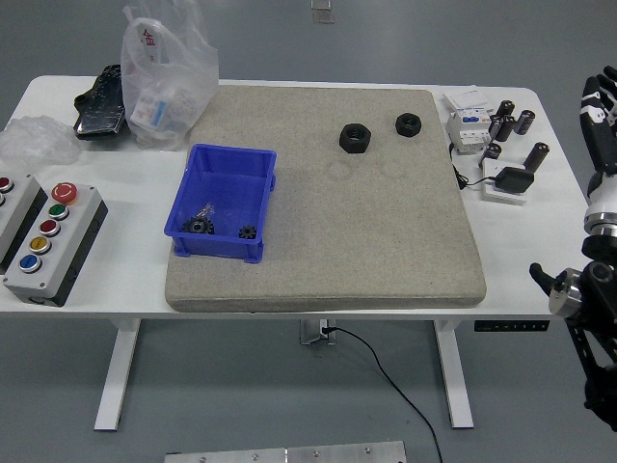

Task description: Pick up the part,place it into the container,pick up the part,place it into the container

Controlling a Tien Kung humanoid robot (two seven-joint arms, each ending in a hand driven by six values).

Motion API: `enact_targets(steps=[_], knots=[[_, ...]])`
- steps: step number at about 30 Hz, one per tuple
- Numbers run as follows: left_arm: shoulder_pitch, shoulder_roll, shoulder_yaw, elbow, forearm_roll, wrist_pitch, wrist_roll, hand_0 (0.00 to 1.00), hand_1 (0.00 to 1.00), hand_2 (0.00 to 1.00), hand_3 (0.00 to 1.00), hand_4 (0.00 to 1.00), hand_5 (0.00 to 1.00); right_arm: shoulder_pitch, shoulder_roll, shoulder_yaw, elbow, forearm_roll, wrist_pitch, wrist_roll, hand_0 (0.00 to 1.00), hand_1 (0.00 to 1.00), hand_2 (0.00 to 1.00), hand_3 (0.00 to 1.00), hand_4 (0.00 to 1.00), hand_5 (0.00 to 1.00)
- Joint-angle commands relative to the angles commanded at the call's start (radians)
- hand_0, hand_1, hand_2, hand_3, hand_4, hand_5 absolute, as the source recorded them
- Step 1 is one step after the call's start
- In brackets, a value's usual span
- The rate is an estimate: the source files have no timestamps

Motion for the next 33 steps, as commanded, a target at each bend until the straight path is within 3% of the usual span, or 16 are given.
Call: enact_targets(steps=[33], knots=[[-0.003,0.012,0.001,0.000,0.004,-0.002,0.001,0.688,0.573,0.544,0.618,0.593,0.157,-0.023,-0.005,0.065,0.011,0.044,0.000,0.038,0.820,0.774,0.770,0.709,0.722,0.478]])
